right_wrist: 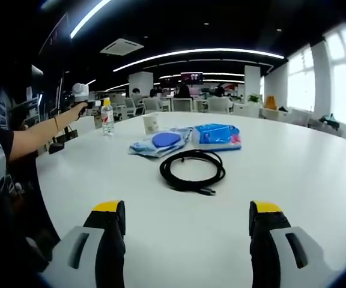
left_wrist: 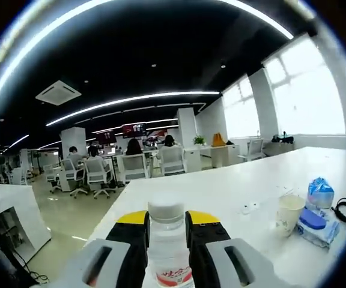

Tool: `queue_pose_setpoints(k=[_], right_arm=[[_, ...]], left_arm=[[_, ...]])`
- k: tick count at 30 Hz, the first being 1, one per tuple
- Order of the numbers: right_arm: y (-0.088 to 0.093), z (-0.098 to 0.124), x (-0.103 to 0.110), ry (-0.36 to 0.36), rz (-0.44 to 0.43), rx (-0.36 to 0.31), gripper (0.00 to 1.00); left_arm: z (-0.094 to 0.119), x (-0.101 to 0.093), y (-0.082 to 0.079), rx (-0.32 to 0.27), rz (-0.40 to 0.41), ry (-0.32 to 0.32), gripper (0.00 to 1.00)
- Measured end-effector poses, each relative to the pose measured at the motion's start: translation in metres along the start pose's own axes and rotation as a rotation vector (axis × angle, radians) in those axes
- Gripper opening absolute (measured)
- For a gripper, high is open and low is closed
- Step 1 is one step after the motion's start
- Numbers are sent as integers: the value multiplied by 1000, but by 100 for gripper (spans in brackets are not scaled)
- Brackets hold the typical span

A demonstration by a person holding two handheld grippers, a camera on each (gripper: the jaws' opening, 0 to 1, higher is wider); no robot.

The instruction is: Arrange the tabletop items into an orderly group along one side of the table until the central work area is clear of visible clutter.

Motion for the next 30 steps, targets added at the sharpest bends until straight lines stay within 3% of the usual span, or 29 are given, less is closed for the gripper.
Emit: queue_pose_setpoints(k=[2,8,17,30], right_arm=[[0,0,1,-1,3,4,82],[0,0,1,7,5,9,82],[-1,-2,1,20,10,12,82],[0,-8,10,-5,12,14,82]], left_arm=[[-2,-5,-1,3,-6,59,21],[-1,7,0,6,30,81,21],[2,7,2,3,116,209,21],[6,-3,3,-11,149,230,21]])
Point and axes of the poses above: the point that each gripper's makers call its tool centre point, and the gripper's own axes: z roughly backward along the fingers, x roughly to its left, y roughly out of its underside, the point moved 5 cm from there along z, roughly backward along the fingers, and after that the axes turned 9 degrees about -x, right-handed, at the moved point
